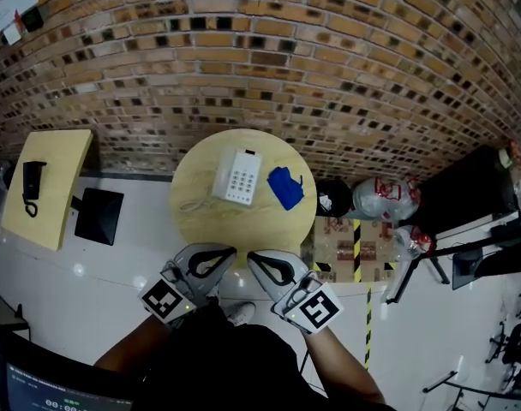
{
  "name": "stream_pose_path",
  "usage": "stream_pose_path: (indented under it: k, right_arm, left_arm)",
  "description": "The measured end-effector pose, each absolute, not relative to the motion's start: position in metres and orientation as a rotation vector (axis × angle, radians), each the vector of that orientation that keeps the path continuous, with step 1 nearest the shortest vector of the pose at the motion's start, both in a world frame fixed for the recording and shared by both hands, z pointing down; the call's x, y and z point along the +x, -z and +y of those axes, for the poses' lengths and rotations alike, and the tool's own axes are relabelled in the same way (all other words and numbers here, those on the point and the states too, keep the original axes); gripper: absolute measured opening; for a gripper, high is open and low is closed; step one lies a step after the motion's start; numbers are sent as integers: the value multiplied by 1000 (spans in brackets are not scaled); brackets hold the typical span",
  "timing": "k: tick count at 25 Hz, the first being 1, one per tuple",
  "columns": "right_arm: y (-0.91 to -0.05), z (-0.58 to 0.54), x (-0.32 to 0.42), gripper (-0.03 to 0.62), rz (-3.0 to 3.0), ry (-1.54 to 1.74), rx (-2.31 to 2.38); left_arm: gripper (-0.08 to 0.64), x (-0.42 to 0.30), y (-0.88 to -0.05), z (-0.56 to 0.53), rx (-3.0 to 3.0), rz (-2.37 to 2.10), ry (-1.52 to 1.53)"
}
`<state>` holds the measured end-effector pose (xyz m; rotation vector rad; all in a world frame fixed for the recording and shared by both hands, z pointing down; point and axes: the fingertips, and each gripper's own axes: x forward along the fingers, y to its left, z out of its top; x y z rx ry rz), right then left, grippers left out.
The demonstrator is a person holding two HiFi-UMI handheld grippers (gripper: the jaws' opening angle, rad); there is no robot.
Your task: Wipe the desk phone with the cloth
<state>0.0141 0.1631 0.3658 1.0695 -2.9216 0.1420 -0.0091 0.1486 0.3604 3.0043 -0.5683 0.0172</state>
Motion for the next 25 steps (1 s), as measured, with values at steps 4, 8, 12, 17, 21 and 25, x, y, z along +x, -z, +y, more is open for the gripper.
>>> stream_pose_path:
  k: [4, 8, 12, 17, 21, 25]
  right_arm:
    - [-362, 175, 0, 0, -2907, -167, 1056]
    - [-355, 176, -8, 0, -2920, -171, 1081]
    - [-354, 178, -10, 0, -2914, -158, 1115]
    - [-346, 181, -13, 0, -2920, -170, 1151]
    - [-348, 184, -10, 0, -2909, -106, 1144]
    - [-346, 182, -10, 0, -2904, -136, 1153]
  left_arm:
    - [0, -15, -358, 159, 3002, -558, -18]
    - [0, -18, -354, 160, 3017, -534, -9]
    - [0, -23, -350, 166, 3024, -502, 5]
    - [0, -25, -348, 171, 3042, -463, 9]
    - [0, -22, -344, 172, 3039, -456, 39]
    - [0, -22, -340, 170, 3055, -443, 47]
